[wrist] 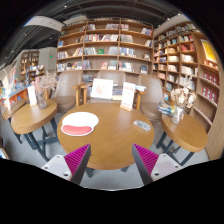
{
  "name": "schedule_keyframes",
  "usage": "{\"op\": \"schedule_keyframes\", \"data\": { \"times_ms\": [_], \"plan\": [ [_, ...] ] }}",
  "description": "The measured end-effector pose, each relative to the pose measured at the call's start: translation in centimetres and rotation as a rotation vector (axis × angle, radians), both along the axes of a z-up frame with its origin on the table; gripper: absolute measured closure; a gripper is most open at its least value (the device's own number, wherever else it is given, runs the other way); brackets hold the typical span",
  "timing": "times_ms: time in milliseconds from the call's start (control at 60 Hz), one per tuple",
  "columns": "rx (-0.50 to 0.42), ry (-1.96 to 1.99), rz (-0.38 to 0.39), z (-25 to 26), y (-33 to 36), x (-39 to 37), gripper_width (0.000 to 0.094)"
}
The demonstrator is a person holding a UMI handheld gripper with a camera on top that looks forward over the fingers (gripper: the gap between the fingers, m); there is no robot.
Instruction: Arrange mouse
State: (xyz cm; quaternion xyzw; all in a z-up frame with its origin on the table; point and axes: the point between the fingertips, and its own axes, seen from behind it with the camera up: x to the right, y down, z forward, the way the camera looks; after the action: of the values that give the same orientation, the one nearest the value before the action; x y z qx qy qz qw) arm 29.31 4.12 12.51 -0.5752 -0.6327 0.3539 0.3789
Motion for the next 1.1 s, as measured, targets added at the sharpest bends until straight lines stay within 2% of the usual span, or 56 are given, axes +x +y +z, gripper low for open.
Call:
{"op": "schedule_keyframes", "data": {
  "times_ms": [200,367,883,1100],
  "plan": [
    [-0.006,0.017,-0.118,-1.3,7.9,-4.4,0.0081],
    [0.001,0.026,-0.184,-2.8,14.3,-8.4,0.008],
    [-0.011,-0.098,-0.202,-11.7,20.0,-23.0,0.0084],
    [-0.008,-0.137,-0.2,-13.7,20.9,-27.2,0.0084]
  ]
}}
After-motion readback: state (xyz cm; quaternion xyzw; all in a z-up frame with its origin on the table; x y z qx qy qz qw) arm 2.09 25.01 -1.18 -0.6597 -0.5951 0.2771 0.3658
